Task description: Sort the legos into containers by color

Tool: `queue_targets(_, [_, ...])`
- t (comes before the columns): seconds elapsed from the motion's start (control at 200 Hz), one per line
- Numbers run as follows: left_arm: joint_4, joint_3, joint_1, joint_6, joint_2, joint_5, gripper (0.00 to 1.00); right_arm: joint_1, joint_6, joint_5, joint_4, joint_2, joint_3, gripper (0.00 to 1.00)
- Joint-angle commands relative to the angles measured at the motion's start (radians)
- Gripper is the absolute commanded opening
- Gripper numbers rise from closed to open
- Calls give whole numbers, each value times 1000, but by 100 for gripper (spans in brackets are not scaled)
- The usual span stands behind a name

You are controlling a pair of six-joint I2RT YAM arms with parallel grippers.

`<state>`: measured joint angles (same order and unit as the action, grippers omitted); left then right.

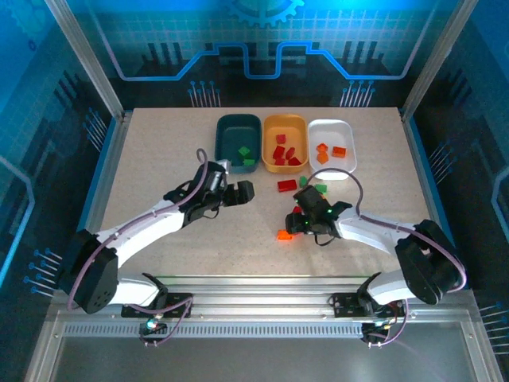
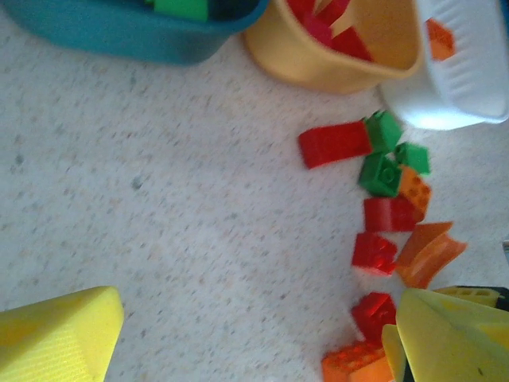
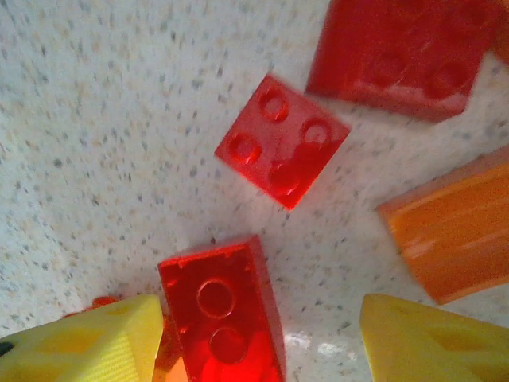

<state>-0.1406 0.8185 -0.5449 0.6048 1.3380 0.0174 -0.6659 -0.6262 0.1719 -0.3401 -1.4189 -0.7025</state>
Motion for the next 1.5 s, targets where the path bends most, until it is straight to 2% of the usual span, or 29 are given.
queue_targets(0.0, [40, -59, 9, 23, -61, -9, 91, -64, -31, -4, -39, -47, -36, 68])
queue_targets(0.11, [51, -100, 10, 23, -103, -6, 91, -118, -45, 21, -59, -86, -68, 69])
queue_targets(0.435, [42, -159, 11, -2, -199, -15, 91, -185, -71, 91, -135, -183, -225, 73])
queue_targets(0.81, [58, -188, 13, 2, -237, -33, 92, -152, -62, 181, -274, -11, -238, 78])
queue_targets(1.051, [65, -202, 15, 13, -244, -40, 92, -58, -23, 98, -239, 31, -210, 77])
queue_targets(1.286, [70, -211, 14, 26, -244, -52, 92, -78, -49, -1, -168, -41, -187, 71])
queue_targets(1.491, [88, -239, 14, 54, -248, -60, 92, -96, -49, -20, -126, -143, -207, 65])
